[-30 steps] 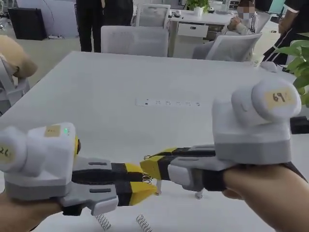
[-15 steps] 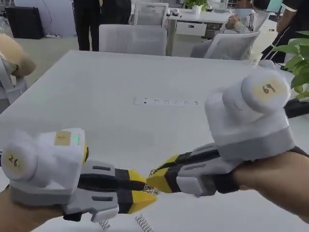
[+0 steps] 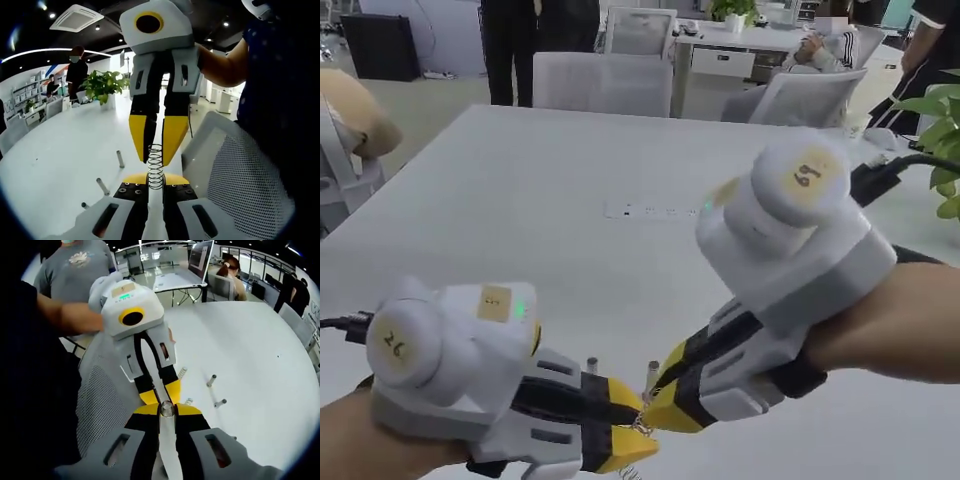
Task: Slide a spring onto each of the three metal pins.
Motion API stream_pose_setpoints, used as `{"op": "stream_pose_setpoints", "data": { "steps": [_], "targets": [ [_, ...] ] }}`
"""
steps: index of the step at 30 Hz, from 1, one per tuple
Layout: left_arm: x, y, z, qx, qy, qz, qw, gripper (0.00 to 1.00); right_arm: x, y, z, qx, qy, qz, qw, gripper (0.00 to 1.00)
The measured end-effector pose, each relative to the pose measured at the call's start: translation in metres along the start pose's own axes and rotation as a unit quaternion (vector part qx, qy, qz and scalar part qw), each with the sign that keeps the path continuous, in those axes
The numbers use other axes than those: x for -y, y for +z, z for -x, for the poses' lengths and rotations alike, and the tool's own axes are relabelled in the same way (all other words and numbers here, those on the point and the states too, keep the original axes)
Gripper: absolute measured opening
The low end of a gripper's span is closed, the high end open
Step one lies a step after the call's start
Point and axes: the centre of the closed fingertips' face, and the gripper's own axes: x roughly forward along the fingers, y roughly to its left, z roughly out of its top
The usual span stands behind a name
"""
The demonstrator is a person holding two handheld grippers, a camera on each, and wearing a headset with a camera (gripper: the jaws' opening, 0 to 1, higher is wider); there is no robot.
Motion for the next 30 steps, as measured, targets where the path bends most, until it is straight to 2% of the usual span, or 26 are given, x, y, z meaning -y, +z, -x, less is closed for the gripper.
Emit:
{"op": "stream_pose_setpoints", "data": {
  "steps": [8,9,15,20,21,24,27,30],
  "targets": [
    [0.0,0.006,-0.002,0.0,-0.003,0.008,1.0,0.02,0.0,-0.006,-0.005,-0.027,0.007,0.012,0.9995,0.09],
    [0.0,0.005,-0.002,-0.004,-0.002,0.007,1.0,0.02,0.0,-0.006,-0.005,-0.03,0.007,0.011,0.9995,0.08],
    [-0.002,0.003,-0.003,0.003,0.002,-0.004,1.0,0.02,0.003,-0.009,-0.006,-0.041,0.006,0.01,0.9991,0.08],
    [-0.002,0.002,-0.003,0.008,0.001,0.0,1.0,0.04,0.003,-0.01,-0.006,-0.044,0.007,0.01,0.999,0.08],
    [-0.002,0.002,-0.003,0.009,0.0,0.004,1.0,0.05,0.004,-0.01,-0.006,-0.045,0.005,0.009,0.9989,0.08],
    [-0.004,-0.001,-0.003,0.005,0.003,0.011,0.9999,0.16,0.006,-0.009,-0.004,-0.042,0.003,0.008,0.9991,0.08],
    [-0.004,-0.007,0.0,-0.001,0.0,0.014,0.9999,0.16,0.009,-0.009,-0.002,-0.039,-0.002,0.005,0.9992,0.08],
    [-0.006,-0.011,0.005,-0.003,0.002,0.026,0.9996,0.21,0.011,-0.009,0.0,-0.039,-0.006,0.002,0.9992,0.08]
  ]
}}
